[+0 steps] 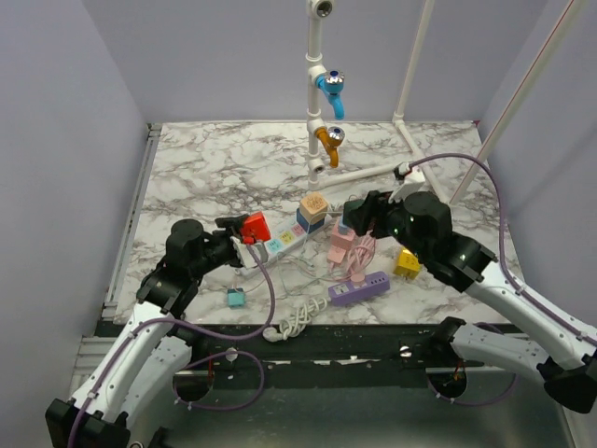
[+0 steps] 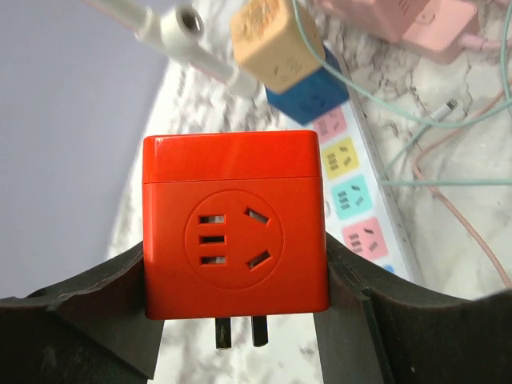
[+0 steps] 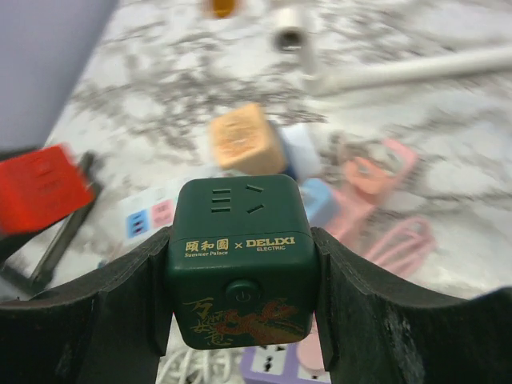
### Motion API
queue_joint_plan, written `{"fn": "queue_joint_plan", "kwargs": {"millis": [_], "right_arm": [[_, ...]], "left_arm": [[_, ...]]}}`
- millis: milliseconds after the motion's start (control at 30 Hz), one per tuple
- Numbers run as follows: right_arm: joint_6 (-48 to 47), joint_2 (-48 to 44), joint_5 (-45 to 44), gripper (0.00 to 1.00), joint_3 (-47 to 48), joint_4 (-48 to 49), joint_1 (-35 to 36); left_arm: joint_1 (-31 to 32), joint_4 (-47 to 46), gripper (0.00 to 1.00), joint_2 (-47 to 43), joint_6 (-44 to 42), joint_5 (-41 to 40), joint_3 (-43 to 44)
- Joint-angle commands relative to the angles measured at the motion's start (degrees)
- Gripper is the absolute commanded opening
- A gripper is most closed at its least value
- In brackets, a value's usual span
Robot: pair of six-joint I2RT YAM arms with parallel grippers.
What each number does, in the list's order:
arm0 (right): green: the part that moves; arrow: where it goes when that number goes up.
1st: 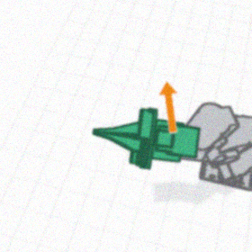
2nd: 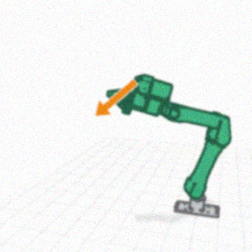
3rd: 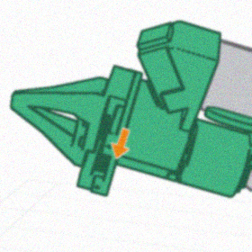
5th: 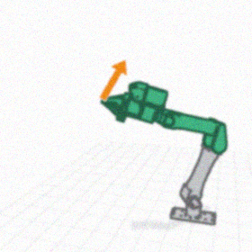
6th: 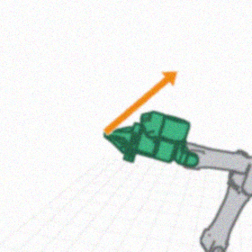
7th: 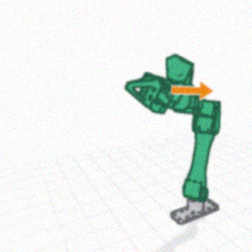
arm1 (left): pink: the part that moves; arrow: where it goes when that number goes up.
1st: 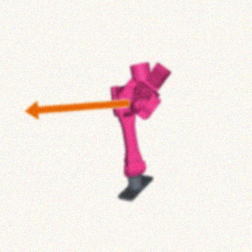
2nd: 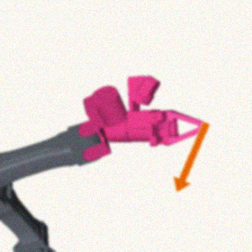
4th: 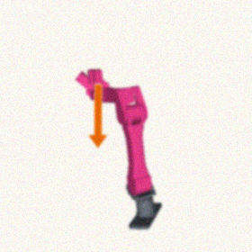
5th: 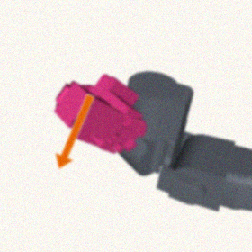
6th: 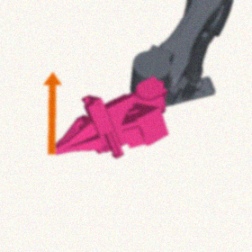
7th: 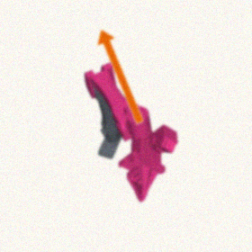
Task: Pull the plug off the socket
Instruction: Remove the plug from the socket, then place the plug at the center of the board.
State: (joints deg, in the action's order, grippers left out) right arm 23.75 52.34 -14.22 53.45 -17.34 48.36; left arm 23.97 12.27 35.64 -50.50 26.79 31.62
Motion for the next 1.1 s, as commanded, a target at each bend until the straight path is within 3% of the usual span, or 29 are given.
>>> {"fn": "queue_joint_plan", "kwargs": {"millis": [0,100,433,800,1067], "right_arm": [[9.79,2.6,-1.5,0.01,-0.3,-6.16,-13.34],[11.2,2.64,-3.36,0.01,-1.08,-8.57,-19.03],[18.1,2.23,-15.18,0.01,-0.48,-19.4,-23.97],[26.31,4.0,-14.6,0.01,-5.32,-26.79,-32.81],[29.57,2.58,-20.88,0.01,-7.7,-29.22,-33.2]], "left_arm": [[-6.25,10.74,0.0,1.0,8.31,0.18,2.75],[-12.08,16.2,0.0,1.05,6.85,2.11,2.22],[-26.87,28.73,0.0,2.24,-0.78,4.56,-0.33],[-29.57,27.73,0.0,2.16,-5.46,1.02,-8.45],[-29.69,23.26,0.0,3.46,-6.55,-1.8,-12.54]]}}
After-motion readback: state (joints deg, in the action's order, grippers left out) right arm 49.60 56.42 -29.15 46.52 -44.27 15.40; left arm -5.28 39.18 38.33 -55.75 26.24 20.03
